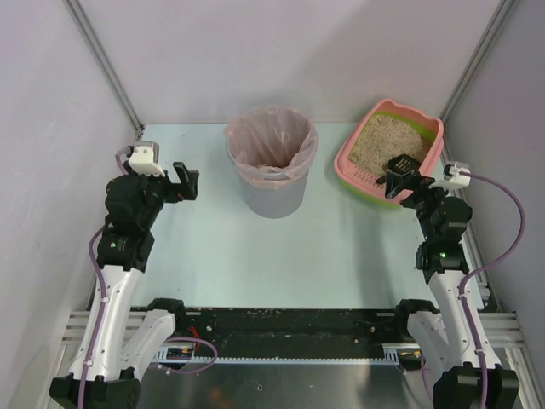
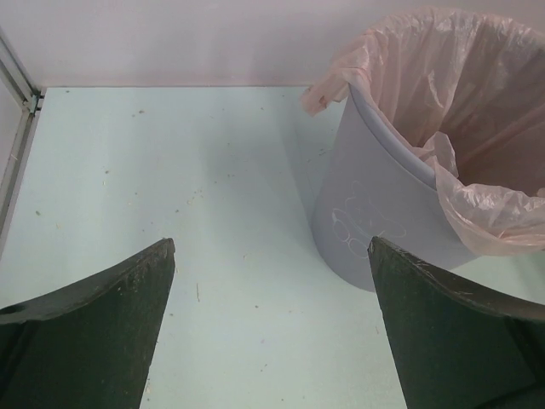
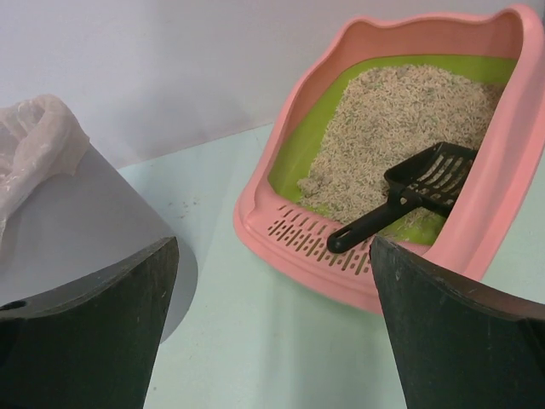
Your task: Clean the litter box
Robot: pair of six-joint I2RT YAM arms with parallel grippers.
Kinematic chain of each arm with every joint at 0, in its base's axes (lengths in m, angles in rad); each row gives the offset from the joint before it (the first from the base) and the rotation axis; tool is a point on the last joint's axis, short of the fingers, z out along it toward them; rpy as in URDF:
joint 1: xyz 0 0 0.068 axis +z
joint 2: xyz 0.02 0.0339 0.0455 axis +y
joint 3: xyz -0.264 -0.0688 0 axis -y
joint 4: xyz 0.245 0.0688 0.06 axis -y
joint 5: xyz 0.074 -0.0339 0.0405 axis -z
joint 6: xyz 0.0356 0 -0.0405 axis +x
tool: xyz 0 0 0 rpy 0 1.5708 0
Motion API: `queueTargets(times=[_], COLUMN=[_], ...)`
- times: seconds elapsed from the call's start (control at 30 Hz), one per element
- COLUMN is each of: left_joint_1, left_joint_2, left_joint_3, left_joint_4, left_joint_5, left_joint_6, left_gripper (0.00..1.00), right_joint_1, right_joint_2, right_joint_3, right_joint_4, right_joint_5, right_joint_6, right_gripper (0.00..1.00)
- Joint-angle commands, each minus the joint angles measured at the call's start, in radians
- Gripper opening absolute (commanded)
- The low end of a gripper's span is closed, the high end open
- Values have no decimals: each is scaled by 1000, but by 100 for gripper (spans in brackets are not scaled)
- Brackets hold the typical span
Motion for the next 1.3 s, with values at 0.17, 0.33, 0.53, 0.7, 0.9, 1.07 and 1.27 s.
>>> queueTargets(times=[0.17, 0.33, 0.53, 0.7, 0.9, 1.07, 1.27], left_joint_1=[3, 3, 4, 3, -15, -20, -37], left_joint_2=[-4, -15, -28, -16, -54, -57, -54], left_joint_3=[-26, -34, -44, -58, -81, -80, -83], left_joint_4=[55, 65, 71, 75, 75, 75, 74], left_joint_5=[-22, -70, -67, -25, -17, -13, -15], left_joint_6=[-5, 25, 45, 33, 42, 48, 51], left_gripper=[100, 100, 100, 100, 99, 99, 99], right_joint_1=[4, 46, 131, 170, 187, 175, 139], right_joint_2=[47, 125, 285, 366, 515, 678, 825], right_joint_3=[194, 329, 550, 725, 769, 793, 825], right_joint_4=[-219, -456, -762, -910, -892, -820, -714], right_joint_5=[8, 114, 120, 151, 261, 303, 326], right_joint_6=[15, -17, -12, -5, -27, -19, 38], right_gripper=[100, 93, 87, 79, 74, 69, 61])
